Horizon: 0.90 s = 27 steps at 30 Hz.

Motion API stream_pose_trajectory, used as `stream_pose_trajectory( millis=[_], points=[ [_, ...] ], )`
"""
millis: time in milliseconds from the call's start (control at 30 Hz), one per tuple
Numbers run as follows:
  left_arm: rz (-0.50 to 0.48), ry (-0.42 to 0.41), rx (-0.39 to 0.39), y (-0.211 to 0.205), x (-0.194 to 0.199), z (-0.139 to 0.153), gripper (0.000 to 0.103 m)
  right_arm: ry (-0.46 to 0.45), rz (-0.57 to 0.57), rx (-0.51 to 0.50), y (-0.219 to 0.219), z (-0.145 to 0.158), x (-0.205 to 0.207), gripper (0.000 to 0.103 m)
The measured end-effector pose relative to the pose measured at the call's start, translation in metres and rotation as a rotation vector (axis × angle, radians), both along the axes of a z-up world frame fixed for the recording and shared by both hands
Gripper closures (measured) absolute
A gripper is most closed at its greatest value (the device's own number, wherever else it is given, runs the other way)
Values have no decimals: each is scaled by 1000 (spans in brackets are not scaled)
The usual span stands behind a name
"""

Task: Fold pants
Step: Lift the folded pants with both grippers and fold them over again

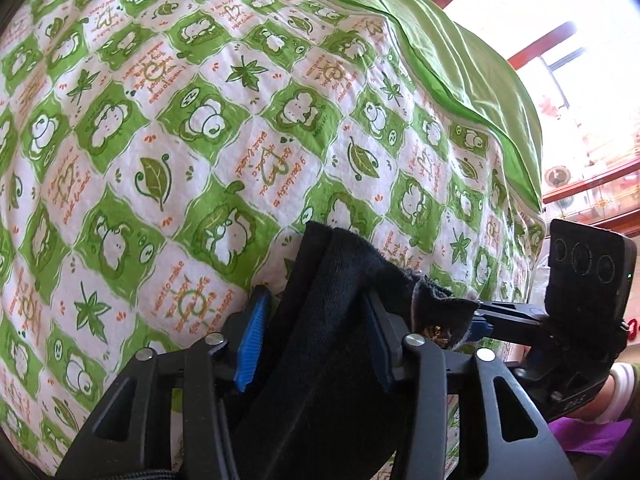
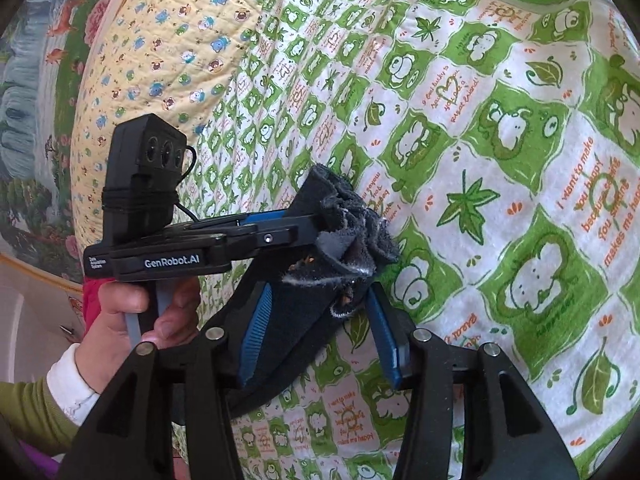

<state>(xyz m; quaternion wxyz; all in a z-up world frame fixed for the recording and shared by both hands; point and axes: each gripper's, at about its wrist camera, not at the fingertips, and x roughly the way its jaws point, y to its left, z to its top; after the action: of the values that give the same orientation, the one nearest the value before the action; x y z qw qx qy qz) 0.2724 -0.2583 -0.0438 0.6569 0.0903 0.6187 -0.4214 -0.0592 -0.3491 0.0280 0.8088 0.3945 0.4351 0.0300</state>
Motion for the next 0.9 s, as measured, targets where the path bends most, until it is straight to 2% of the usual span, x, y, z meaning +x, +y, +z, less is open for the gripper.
stream_pose_trajectory(
  millis=[33, 100, 167, 233, 400, 533, 733, 900],
  points=[
    [-6, -1, -2, -2, 1, 0, 63, 0, 0, -6, -1, -1, 0, 55],
    [-15, -2, -10, -3, 0, 0, 73, -5, 2, -17, -2, -1, 2, 61],
    [-31, -14, -20, -6, -3, 1, 81, 6, 15, -46, -1, -1, 4, 85],
    [-46, -28, -31, -9, -6, 4, 89, -4, 5, -30, -5, -1, 1, 89],
    [-40, -35, -81, -13, 0, 22, 92, -40, -24, -30, -14, 11, -5, 91],
    [-20, -47, -161, -13, 4, 45, 92, -87, -49, -32, -26, 28, -9, 91],
    [-15, -97, -198, 9, -9, 70, 93, -152, 42, -74, -9, 56, -6, 91],
    [34, -123, -237, 43, -20, 88, 93, -212, 122, -42, 11, 74, -3, 91]
  ],
)
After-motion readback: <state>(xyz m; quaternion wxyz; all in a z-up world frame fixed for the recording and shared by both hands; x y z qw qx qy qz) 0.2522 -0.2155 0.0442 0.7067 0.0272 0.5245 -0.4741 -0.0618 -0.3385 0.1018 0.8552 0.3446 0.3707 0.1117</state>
